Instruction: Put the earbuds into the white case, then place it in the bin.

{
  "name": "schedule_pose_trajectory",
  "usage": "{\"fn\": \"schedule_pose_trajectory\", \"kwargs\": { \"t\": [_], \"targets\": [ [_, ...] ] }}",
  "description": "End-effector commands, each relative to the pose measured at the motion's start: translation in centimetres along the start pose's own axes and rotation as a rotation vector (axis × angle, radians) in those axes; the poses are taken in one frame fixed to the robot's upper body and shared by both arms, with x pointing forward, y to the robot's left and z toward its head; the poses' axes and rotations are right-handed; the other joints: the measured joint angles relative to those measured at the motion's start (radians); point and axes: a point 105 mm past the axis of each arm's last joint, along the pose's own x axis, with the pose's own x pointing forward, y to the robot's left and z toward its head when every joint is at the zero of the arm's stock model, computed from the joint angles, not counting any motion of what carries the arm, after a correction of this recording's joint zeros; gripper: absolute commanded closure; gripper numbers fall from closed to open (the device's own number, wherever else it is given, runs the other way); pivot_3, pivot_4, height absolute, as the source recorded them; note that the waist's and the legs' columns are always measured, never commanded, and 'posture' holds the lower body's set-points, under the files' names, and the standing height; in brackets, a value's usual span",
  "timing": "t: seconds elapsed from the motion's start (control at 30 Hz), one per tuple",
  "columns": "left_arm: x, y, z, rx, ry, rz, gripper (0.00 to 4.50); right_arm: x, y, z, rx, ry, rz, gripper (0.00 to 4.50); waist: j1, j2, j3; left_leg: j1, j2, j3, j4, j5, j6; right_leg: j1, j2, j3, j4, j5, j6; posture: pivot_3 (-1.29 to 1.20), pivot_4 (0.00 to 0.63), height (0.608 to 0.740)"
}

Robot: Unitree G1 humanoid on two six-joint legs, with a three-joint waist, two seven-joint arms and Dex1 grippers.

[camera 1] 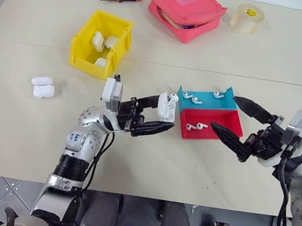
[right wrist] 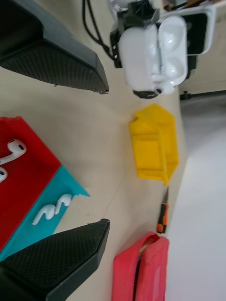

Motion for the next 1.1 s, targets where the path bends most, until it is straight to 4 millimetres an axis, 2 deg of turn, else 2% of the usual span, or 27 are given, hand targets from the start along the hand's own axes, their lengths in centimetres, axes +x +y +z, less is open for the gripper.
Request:
{"fn": "schedule_pose_trajectory", "kwargs": {
  "t": [0.03,0.1,0.33,0.43,0.67,0.93,1.1],
  "targets": [
    [0.8,-0.8,0.7,0.034,-0.026,-0.049,1.63,1.0,0.1,0.9,-0.024,-0.026,0.015,0.42,0.000,0.000,0.000,0.000,0.000,0.000,0.000,0.000,0.000,0.000,0.000,0.000,0.000,0.000,0.000,0.00,0.150,0.740],
    [1.0,-1.0,0.5,0.029,-0.020,-0.065,1.63,1.8,0.2,0.8,-0.036,-0.013,0.032,0.95,0.000,0.000,0.000,0.000,0.000,0.000,0.000,0.000,0.000,0.000,0.000,0.000,0.000,0.000,0.000,0.00,0.150,0.740],
    [1.7,-1.6,-0.4,0.013,0.004,-0.124,1.63,5.4,0.8,1.3,-0.024,0.014,0.073,3.47,0.001,0.000,0.000,0.000,0.000,-0.001,0.000,0.000,0.000,0.000,0.000,0.000,-0.001,0.000,0.000,0.00,0.150,0.740],
    [1.8,-1.5,-0.4,0.014,0.001,-0.122,1.63,5.8,0.9,1.4,-0.037,0.016,0.080,4.47,0.003,0.000,0.000,0.000,0.000,-0.001,0.000,0.000,0.000,0.000,0.000,0.000,-0.001,0.000,0.000,0.00,0.150,0.740],
    [1.9,-1.1,-0.3,0.022,-0.012,-0.097,1.63,5.4,1.8,1.7,-0.017,0.013,0.106,4.47,0.001,0.000,0.000,-0.001,0.000,-0.001,0.000,0.000,0.000,0.000,0.000,0.000,-0.001,0.000,0.000,0.00,0.150,0.740],
    [2.0,-0.5,-0.2,0.035,-0.017,-0.071,1.63,4.2,2.8,2.2,0.016,0.035,0.141,4.47,0.002,0.000,0.000,-0.001,0.000,-0.001,0.000,0.000,0.000,0.000,0.000,0.000,-0.001,0.000,0.000,0.00,0.150,0.740],
    [2.1,-0.5,-0.3,0.032,-0.014,-0.072,1.63,4.2,3.0,2.5,0.024,0.027,0.150,4.47,0.002,0.000,0.000,-0.001,0.000,-0.001,0.000,0.000,0.000,0.000,0.000,0.000,-0.001,0.000,0.000,0.00,0.150,0.740]
  ]
}}
